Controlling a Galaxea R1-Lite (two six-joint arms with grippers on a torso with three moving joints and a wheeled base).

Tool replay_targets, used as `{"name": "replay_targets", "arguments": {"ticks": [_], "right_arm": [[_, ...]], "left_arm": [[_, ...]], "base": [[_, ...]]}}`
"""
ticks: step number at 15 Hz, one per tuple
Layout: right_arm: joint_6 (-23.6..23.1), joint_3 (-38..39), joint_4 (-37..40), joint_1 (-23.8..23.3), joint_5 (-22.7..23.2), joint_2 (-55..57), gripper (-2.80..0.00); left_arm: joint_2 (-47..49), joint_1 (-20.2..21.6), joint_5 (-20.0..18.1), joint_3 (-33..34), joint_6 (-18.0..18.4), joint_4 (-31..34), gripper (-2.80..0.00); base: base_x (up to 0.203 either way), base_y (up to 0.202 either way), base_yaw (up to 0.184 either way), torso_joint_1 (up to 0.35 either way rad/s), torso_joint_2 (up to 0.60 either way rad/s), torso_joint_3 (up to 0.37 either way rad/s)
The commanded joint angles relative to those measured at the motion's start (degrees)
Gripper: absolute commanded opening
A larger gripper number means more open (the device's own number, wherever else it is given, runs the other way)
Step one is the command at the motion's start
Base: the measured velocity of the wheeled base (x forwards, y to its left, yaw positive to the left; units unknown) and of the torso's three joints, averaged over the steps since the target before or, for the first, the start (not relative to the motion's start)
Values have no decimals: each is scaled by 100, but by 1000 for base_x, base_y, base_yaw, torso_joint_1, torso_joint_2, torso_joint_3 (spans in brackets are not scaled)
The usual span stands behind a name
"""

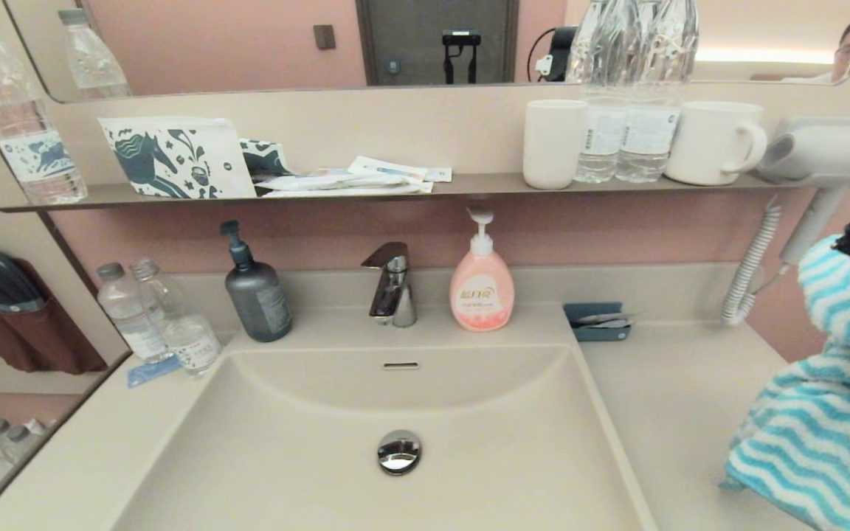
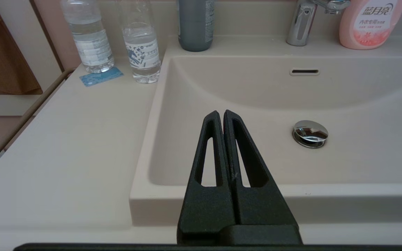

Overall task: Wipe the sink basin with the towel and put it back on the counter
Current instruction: Wipe the sink

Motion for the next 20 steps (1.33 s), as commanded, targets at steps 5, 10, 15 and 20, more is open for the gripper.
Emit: {"name": "replay_targets", "arguments": {"ticks": [5, 10, 15, 20], "right_arm": [[-195, 2330, -2100, -236, 598, 1182, -280], [-1191, 3153, -1700, -264, 852, 1831, -280], [-1426, 3156, -1570, -930, 583, 2226, -280], [-1789, 3560, -3968, -1661, 623, 2607, -280]], "left_arm": [[7, 0, 2, 1, 0, -2, -280], [7, -5, 2, -6, 0, 0, -280], [7, -6, 2, -6, 0, -8, -280], [7, 1, 2, 1, 0, -4, -280]], "base": [[0, 0, 0, 0, 0, 0], [0, 0, 0, 0, 0, 0], [0, 0, 0, 0, 0, 0], [0, 0, 0, 0, 0, 0]]}}
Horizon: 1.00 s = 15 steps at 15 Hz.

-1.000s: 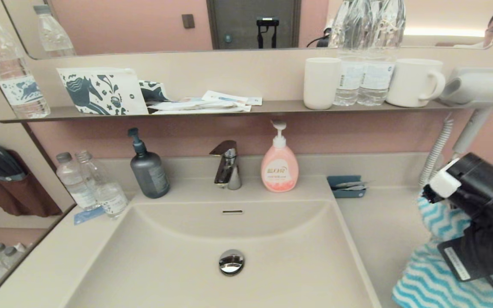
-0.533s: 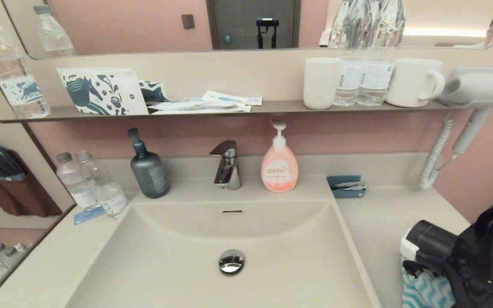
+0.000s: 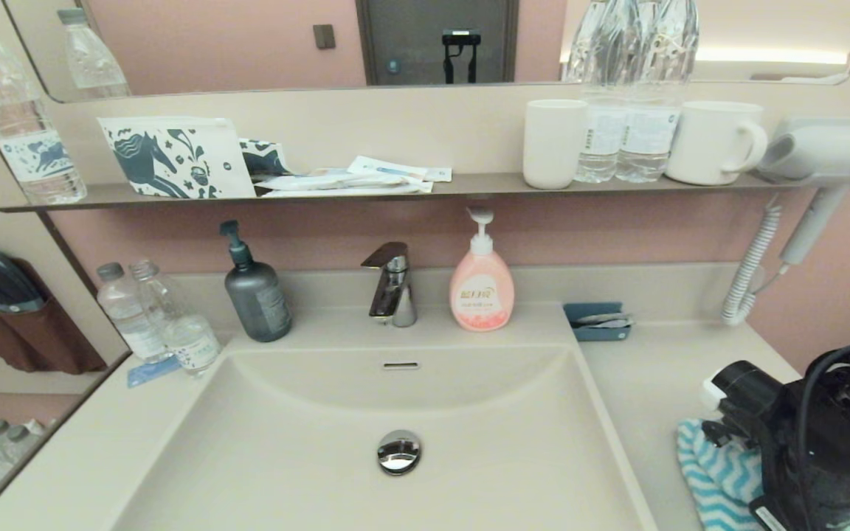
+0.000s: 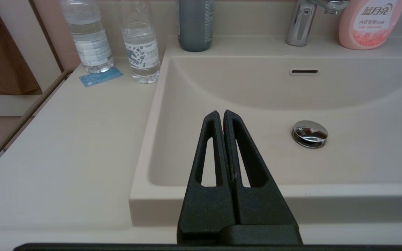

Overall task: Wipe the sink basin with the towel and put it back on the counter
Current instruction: Wipe the sink

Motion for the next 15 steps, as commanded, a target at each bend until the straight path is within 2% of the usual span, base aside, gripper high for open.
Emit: {"name": "replay_targets", "arguments": {"ticks": [1, 5, 7, 13, 15], "right_arm": [[-21, 387, -1361, -158, 123, 393, -280], [111, 853, -3560, -237, 609, 1114, -280], [171, 723, -4013, -342, 713, 1256, -280], [116, 371, -4066, -861, 774, 1323, -280], [3, 405, -3796, -957, 819, 1079, -280]], "left_arm": [[7, 5, 4, -1, 2, -2, -280], [7, 2, 4, -1, 2, -1, -280], [7, 3, 4, 0, 2, -3, -280], [7, -3, 4, 3, 2, 0, -280], [7, 0, 4, -1, 2, -6, -280]], "base": [[0, 0, 0, 0, 0, 0], [0, 0, 0, 0, 0, 0], [0, 0, 0, 0, 0, 0], [0, 0, 0, 0, 0, 0], [0, 0, 0, 0, 0, 0]]}}
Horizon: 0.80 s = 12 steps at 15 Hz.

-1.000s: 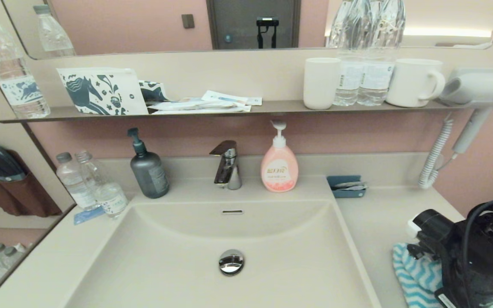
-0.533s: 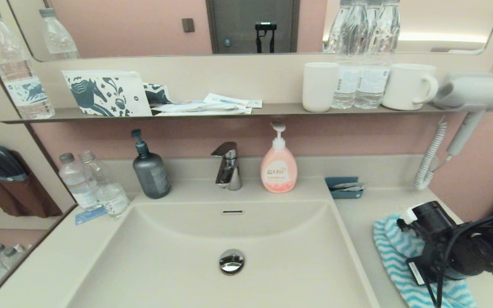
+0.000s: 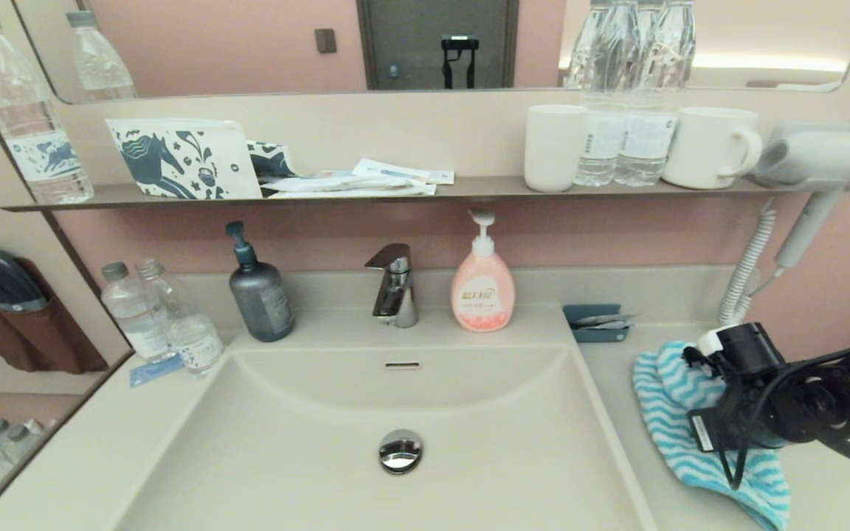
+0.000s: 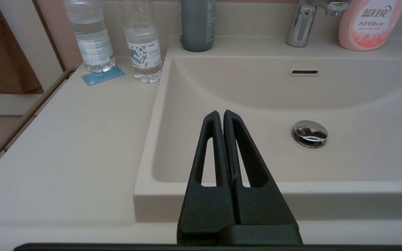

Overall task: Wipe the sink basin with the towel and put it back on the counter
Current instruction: Wipe the sink

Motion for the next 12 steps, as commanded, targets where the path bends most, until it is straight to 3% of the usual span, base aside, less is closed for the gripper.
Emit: {"name": "replay_targets", "arguments": {"ticks": [1, 7, 12], "right_arm": [[-44, 32, 568, -82, -56, -214, -280], [-38, 71, 2408, 37, -30, -996, -280], [182, -89, 1870, 165, 151, -990, -280]], "left_arm": [[7, 4, 4, 1, 0, -3, -280], [7, 4, 4, -1, 0, 0, -280], [7, 5, 4, 7, 0, -6, -280]], "base": [[0, 0, 0, 0, 0, 0], [0, 0, 0, 0, 0, 0], [0, 0, 0, 0, 0, 0]]}}
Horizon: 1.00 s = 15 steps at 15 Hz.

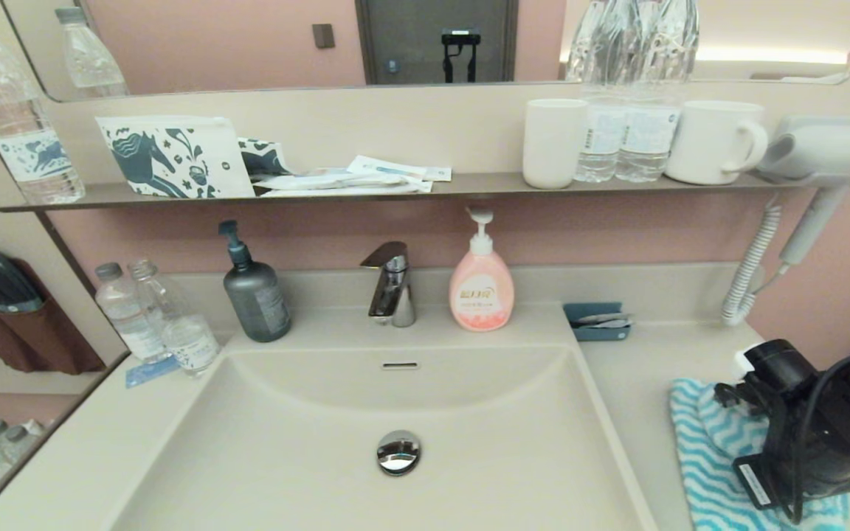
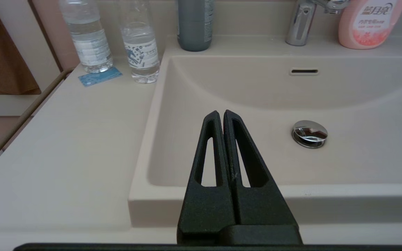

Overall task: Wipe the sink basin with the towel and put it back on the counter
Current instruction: Wipe the sink

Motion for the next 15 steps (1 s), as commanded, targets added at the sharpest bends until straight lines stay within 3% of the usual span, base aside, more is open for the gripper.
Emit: {"name": "replay_targets", "arguments": {"ticks": [1, 7, 11, 15], "right_arm": [[200, -146, -478, 120, -6, 133, -280], [376, -809, -912, 237, -11, 679, -280], [283, -1302, -889, -148, -102, 666, -280], [-116, -1549, -898, -528, -304, 618, -280]], "left_arm": [[7, -1, 2, 3, 2, -3, -280], [7, 2, 2, 2, 2, -1, -280], [7, 1, 2, 5, 2, 0, -280], [7, 2, 2, -1, 2, -1, -280]], "base": [[0, 0, 0, 0, 0, 0], [0, 0, 0, 0, 0, 0], [0, 0, 0, 0, 0, 0], [0, 0, 0, 0, 0, 0]]}}
